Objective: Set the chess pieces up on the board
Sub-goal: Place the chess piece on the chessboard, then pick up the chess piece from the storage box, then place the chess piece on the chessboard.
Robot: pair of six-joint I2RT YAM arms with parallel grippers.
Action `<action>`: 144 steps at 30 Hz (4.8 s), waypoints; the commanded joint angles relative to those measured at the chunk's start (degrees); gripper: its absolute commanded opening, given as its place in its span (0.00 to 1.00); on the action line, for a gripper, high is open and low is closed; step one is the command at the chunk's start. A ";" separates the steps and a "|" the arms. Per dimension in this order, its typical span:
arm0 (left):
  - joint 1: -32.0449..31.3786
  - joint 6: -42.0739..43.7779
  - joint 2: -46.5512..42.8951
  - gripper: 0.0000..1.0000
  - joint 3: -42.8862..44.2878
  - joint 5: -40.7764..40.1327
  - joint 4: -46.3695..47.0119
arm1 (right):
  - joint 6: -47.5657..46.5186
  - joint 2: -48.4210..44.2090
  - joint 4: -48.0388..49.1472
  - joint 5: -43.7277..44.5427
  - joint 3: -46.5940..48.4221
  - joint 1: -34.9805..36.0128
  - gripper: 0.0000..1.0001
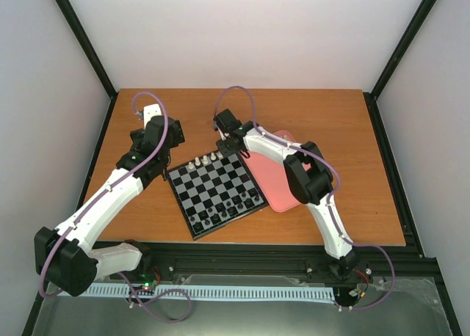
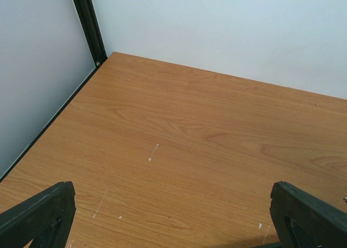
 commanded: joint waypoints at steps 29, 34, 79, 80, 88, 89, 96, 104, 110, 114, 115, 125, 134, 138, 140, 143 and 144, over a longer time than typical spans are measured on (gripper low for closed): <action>0.41 -0.57 0.64 1.00 2.57 0.30 0.76 | 6.62 -11.42 6.02 14.90 -14.32 -15.69 0.43; 0.41 -0.62 1.12 1.00 2.66 0.36 0.82 | 6.93 -9.98 6.12 14.02 -14.84 -16.53 0.42; 0.41 -1.06 1.71 1.00 3.19 0.40 0.15 | 7.87 -12.55 7.35 8.02 -17.77 -17.31 0.03; 0.41 -1.08 1.63 1.00 3.19 0.43 0.16 | 7.71 -13.41 7.36 8.11 -17.78 -16.81 0.03; 0.41 -1.06 -0.36 1.00 2.83 0.22 -0.25 | 5.80 -18.95 6.23 8.38 -15.39 -9.98 0.03; 0.41 -1.13 -0.70 1.00 2.87 0.06 -0.30 | 5.48 -18.99 5.92 7.76 -14.69 -9.11 0.03; 0.41 -1.72 -5.43 1.00 2.71 -1.88 -1.86 | 3.76 -17.09 7.06 -1.22 -10.30 -1.55 0.03; 0.41 -3.06 -13.74 1.00 1.00 -5.78 -3.72 | 2.39 -11.03 5.96 -7.05 -2.31 6.20 0.03; 0.41 -3.34 -17.95 1.00 0.30 -6.69 -4.41 | 1.84 -4.25 0.96 -8.28 6.95 10.45 0.03; 0.41 -3.43 -18.73 1.00 0.55 -6.84 -5.02 | 1.32 0.88 -1.98 -10.31 12.97 12.63 0.03; 0.41 -3.47 -18.92 1.00 0.46 -6.74 -5.08 | 1.06 2.22 -2.87 -10.45 14.80 13.16 0.03; 0.41 -3.61 -19.92 1.00 -0.23 -5.88 -4.63 | 0.80 8.83 -6.58 -10.05 22.19 15.22 0.04; 0.41 -3.62 -19.82 1.00 -0.38 -5.73 -4.51 | 0.56 12.31 -7.22 -9.46 24.40 15.63 0.04; 0.41 -3.53 -19.60 1.00 -0.60 -5.82 -4.14 | 0.46 13.14 -7.00 -8.47 24.83 15.63 0.04; 0.41 -3.45 -19.29 1.00 -0.49 -5.69 -4.00 | 0.45 13.38 -6.90 -8.42 24.91 15.63 0.04; 0.41 -3.43 -18.84 1.00 -0.43 -5.66 -3.95 | 0.23 13.43 -6.76 -8.35 24.93 15.63 0.05; 0.41 -3.43 -18.80 1.00 -0.39 -5.61 -3.95 | 0.19 13.50 -6.66 -8.26 24.93 15.63 0.05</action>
